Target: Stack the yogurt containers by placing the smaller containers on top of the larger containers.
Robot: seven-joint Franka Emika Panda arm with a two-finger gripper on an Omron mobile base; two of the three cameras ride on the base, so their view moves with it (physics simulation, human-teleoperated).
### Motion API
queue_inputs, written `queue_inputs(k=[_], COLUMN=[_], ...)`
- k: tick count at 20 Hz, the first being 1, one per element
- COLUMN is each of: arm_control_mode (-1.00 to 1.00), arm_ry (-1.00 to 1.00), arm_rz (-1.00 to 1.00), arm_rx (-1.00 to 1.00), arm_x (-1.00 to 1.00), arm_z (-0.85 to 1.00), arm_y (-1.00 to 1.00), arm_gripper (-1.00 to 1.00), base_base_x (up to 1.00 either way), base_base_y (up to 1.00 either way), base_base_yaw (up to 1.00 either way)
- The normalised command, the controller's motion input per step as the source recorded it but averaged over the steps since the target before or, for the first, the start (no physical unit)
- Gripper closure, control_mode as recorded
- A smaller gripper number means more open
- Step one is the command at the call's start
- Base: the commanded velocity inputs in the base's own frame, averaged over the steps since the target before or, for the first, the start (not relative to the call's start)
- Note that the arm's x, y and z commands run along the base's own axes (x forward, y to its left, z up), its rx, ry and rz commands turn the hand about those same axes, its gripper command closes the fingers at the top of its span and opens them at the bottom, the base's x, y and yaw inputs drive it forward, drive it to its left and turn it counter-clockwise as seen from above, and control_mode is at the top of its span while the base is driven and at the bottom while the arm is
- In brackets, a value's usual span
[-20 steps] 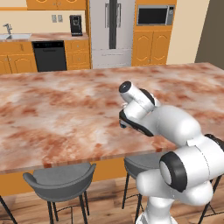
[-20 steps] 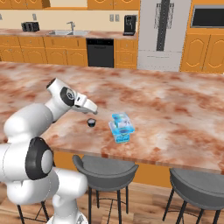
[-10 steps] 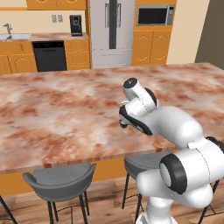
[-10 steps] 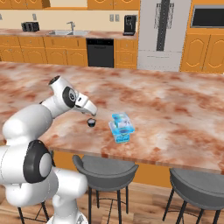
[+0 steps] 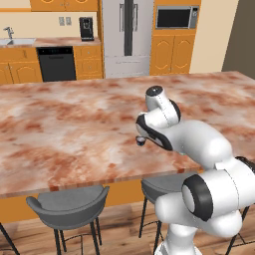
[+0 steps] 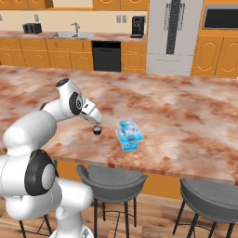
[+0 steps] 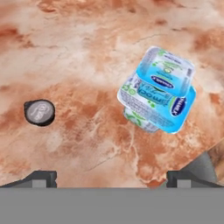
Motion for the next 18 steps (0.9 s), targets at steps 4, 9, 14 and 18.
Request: queue_inputs(k=[4,9,14,18], arm_control_mode=[-1.0,-1.0,-1.0,-1.0], arm_ry=[0.02,0.0,0.0,0.0], arm_rz=[0.0,0.0,0.0,0.0], arm_rx=[0.08,0.05,0.06,0.11], arm_x=[0.0,0.0,0.0,0.0], arm_z=[-0.03,-0.1,-0.21,-0.26], arm_y=[0.21,0.19,0.1,0.06], arm_gripper=[-1.0,-1.0,-1.0,-1.0], base_base_x=[0.0,0.0,0.0,0.0], base_base_y=[0.0,0.0,0.0,0.0], base_base_yaw=[0.0,0.0,0.0,0.0])
